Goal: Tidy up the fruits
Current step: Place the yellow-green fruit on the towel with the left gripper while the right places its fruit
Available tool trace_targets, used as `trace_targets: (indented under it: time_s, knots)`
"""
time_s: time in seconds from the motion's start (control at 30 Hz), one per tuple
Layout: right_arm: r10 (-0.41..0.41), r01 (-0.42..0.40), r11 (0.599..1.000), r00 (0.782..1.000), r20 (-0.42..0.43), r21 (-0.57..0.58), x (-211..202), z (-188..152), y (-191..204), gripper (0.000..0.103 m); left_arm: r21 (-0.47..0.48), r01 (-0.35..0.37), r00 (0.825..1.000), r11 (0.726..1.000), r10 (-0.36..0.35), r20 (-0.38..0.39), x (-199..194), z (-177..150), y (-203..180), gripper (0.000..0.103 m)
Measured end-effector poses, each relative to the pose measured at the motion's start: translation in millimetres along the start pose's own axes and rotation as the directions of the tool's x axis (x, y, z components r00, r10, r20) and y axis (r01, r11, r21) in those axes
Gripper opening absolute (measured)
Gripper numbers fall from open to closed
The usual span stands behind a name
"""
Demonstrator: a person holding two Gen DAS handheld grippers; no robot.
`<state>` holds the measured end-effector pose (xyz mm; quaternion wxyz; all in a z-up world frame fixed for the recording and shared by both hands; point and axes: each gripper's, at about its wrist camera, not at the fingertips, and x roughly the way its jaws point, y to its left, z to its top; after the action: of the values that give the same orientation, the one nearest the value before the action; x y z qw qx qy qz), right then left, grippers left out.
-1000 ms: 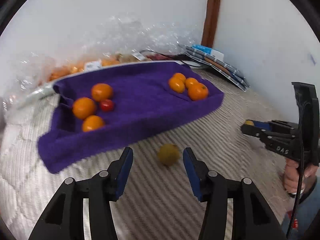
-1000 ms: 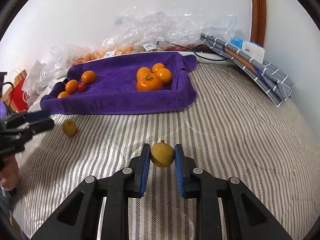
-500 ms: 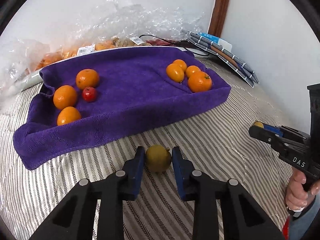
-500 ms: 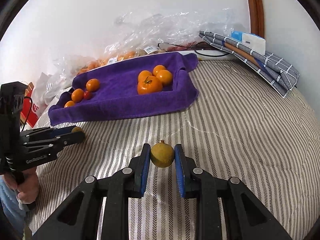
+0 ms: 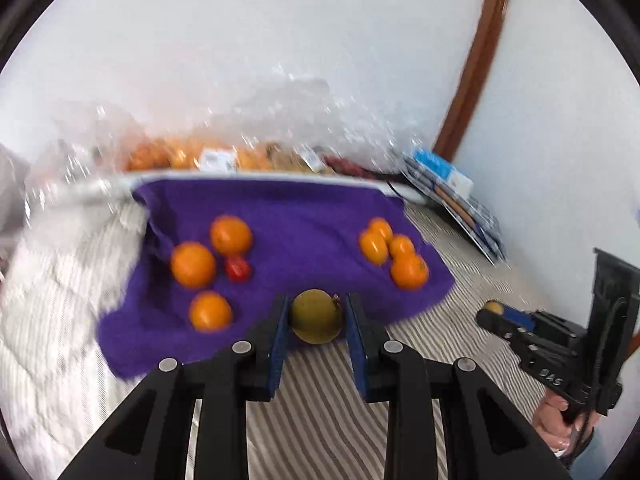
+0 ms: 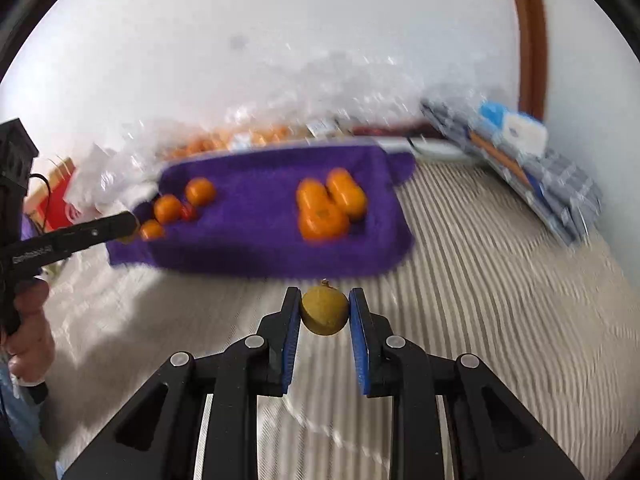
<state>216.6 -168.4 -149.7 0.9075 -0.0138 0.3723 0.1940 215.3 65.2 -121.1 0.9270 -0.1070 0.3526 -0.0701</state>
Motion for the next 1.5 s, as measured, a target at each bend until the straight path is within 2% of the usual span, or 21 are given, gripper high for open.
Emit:
trace_targets:
  time_s: [0.17,0.3,0.47,0.53,0.8,0.93,1.1,1.23,1.4,1.5]
  knots:
    - [0.013,-0.008,0.997,0.998,0.068,-0.075,12,45,21,0.024,-0.043,-0.074,0.997,0.996,0.075,0.008,21,23,18,0.026]
    - [0.047,-0.042,0.995,0.997,0.054,-0.085,41,62,29,0.024,-0.088,-0.097,0.995,0.991,0.098,0.013,46,24,34,0.026]
    - [0.096,-0.095,0.994,0.995,0.016,-0.062,77,51,31,0.024,-0.075,-0.089,0.996,0.993,0.088,-0.017,59,12,43,0.026]
    - [0.057,-0.058,0.993,0.998,-0.01,-0.098,86,49,38,0.024,-0.061,-0.099,0.995,0.993,0.097,-0.028,62,9,42,0.026]
    - [0.075,-0.083,0.992,0.994,-0.08,-0.098,107,40,44,0.024,-0.042,-0.098,0.993,0.994,0.096,-0.063,73,3,40,0.026]
    - [0.049,-0.058,0.993,0.995,-0.082,-0.103,111,38,45,0.024,-0.046,-0.095,0.994,0.994,0.092,-0.058,73,2,42,0.027]
    - [0.035,-0.042,0.993,0.997,-0.071,-0.113,108,37,45,0.034,-0.029,-0.097,0.994,0.995,0.095,-0.055,73,1,40,0.028]
    - [0.035,-0.041,0.992,0.998,-0.049,-0.122,102,37,46,0.055,-0.008,-0.11,0.993,0.994,0.11,-0.033,70,0,36,0.038]
    - [0.019,-0.019,0.997,1.0,-0.004,-0.068,80,42,41,0.057,-0.012,-0.143,0.99,0.99,0.143,0.008,55,4,34,0.043]
    - [0.01,-0.01,1.0,1.0,-0.017,-0.019,55,46,40,0.057,-0.042,-0.191,0.982,0.981,0.19,-0.021,41,8,30,0.043]
